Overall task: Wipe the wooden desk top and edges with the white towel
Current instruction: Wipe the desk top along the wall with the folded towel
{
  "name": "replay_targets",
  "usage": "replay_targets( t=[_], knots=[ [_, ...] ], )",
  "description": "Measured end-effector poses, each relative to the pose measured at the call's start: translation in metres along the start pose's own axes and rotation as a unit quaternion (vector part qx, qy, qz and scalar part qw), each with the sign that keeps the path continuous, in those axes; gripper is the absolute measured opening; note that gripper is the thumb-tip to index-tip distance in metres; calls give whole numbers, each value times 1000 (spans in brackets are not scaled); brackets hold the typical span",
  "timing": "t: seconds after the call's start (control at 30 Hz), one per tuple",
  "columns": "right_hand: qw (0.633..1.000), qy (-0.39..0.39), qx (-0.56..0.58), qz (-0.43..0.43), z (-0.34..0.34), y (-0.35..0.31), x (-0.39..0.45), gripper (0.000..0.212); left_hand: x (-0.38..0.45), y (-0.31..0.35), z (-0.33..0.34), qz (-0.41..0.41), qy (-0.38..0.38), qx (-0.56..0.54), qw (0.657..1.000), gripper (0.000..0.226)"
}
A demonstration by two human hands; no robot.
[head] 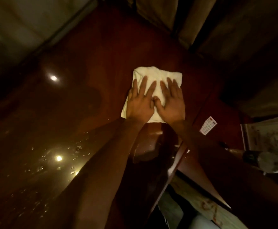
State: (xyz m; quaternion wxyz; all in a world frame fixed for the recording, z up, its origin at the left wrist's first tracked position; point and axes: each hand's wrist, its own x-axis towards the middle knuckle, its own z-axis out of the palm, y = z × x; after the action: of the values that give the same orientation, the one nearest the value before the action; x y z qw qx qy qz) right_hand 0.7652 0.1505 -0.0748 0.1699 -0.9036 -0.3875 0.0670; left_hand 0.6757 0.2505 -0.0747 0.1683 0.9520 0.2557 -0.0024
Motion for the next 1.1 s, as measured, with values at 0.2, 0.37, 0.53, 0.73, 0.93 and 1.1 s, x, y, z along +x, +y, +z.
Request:
replay_targets(
  t=[0.2,0.37,0.53,0.73,0.93,1.1],
  knots=[
    [1000,-8,-11,-6,-2,-3,-8,66,-17,2,0,-11,23,-14,1000,52],
    [1000,-18,2,-5,-1,-3,-5,65,-17,4,1,-26,39,-6,999,52],
    [1000,-21,12,2,-1,-3,-6,66,-17,5,0,-30,38,-9,999,53],
    [999,-13,31,26,-5,-9,-40,65,-43,14,-2,-19,17,-18,1000,53],
    [997,-2,46,64,-6,-17,-111,62,-102,24,6,24,10,-18,1000,55],
    [992,15,54,113,-2,-28,-163,60,-146,32,12,38,-11,-9,999,54]
  ],
)
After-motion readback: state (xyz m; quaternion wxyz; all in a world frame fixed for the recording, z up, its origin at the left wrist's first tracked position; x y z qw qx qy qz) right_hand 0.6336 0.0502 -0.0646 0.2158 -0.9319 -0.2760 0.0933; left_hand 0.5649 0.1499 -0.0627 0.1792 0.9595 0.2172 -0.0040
